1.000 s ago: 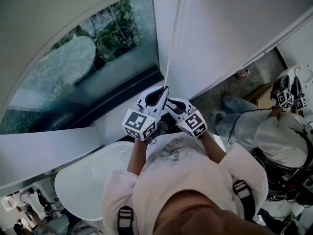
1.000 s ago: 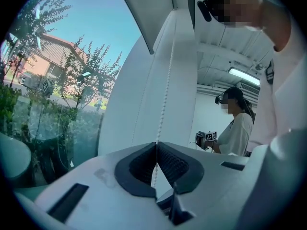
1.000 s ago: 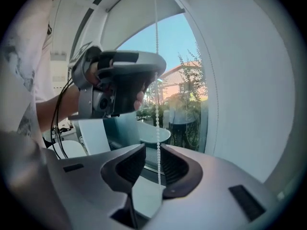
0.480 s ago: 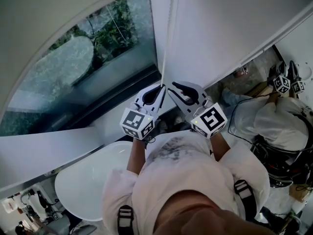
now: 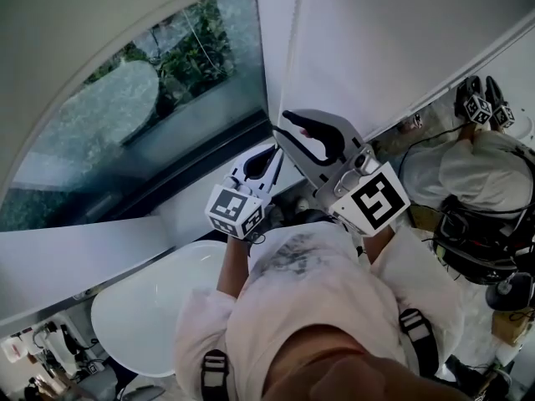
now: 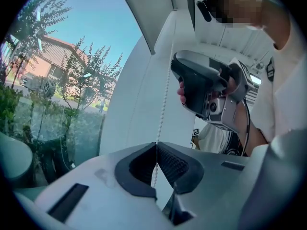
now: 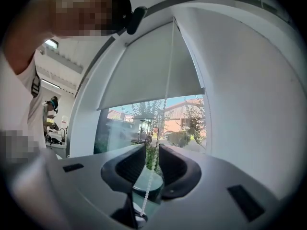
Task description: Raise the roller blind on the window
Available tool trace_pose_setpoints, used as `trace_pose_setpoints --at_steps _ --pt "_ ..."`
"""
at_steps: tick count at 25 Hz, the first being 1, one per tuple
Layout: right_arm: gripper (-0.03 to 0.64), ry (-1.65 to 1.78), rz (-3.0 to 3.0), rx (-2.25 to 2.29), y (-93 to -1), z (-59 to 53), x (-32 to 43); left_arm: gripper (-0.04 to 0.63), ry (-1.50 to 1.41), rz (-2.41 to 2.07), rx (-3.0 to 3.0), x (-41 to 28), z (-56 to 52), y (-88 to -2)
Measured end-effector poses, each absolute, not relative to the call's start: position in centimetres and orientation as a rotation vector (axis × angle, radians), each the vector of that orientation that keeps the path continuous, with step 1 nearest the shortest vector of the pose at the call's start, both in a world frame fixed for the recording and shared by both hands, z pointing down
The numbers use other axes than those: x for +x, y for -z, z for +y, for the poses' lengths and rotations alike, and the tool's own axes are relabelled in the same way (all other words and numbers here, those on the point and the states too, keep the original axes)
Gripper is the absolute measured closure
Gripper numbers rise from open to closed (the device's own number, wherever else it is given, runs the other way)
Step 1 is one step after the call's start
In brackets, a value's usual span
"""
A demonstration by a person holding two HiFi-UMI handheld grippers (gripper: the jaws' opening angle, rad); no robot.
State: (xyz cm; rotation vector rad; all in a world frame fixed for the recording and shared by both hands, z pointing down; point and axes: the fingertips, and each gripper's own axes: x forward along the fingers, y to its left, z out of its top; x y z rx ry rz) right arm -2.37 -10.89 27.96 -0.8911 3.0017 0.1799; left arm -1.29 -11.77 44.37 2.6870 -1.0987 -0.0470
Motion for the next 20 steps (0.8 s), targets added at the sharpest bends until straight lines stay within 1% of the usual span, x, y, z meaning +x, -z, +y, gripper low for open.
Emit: trace_pose_setpoints --at_steps 6,9,11,20 --pt "0.495 -0.208 2.974 -0.871 -25.9 -12.4 -2.9 0.584 0.054 -1.109 2.681 -1.4 -12.0 -44.4" --pt "0.540 -0.185 2.962 -0.866 -25.4 -12.5 -2.8 0.584 0.057 -1.115 2.683 -1.3 -11.9 -44.4" --pt "0.552 -0.156 2.968 -0.852 -25.6 -12.2 -2.9 0.584 0.056 -1.120 2.686 -1.2 -11.8 -44.5" --pt "0.555 -0.186 2.913 -0.904 -26.8 -12.9 -3.0 0.584 0.015 -1.147 2.699 -1.5 -12.6 -45.3"
